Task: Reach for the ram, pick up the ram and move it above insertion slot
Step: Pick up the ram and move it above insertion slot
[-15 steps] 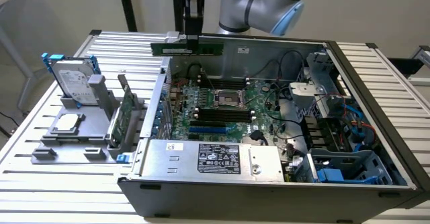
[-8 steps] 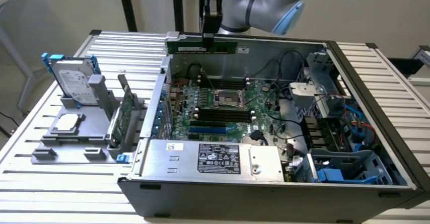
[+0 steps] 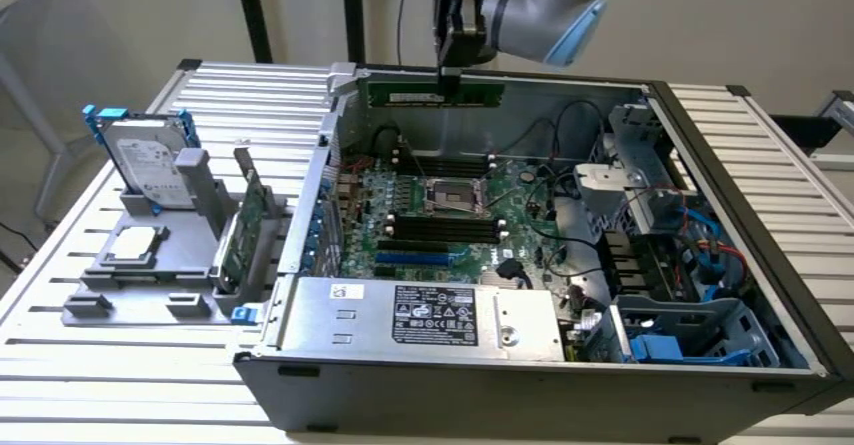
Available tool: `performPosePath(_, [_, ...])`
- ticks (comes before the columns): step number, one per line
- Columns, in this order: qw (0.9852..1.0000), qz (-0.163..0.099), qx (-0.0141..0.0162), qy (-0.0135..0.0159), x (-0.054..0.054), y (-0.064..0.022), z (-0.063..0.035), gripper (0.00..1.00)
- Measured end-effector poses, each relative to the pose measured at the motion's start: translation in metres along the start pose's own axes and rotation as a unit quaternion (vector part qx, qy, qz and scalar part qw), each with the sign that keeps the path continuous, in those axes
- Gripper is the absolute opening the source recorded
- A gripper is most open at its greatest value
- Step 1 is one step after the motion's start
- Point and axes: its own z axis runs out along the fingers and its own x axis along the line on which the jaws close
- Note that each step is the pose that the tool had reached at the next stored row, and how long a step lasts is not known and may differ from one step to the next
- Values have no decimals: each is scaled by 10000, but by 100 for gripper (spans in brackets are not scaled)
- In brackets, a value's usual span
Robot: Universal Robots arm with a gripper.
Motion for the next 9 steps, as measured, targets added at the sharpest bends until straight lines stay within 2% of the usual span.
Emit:
performPosePath(4, [10000, 57, 0, -1, -8, -86, 34, 13])
performPosePath(9, [9998, 220, 1, -5, -8, -131, 72, 13])
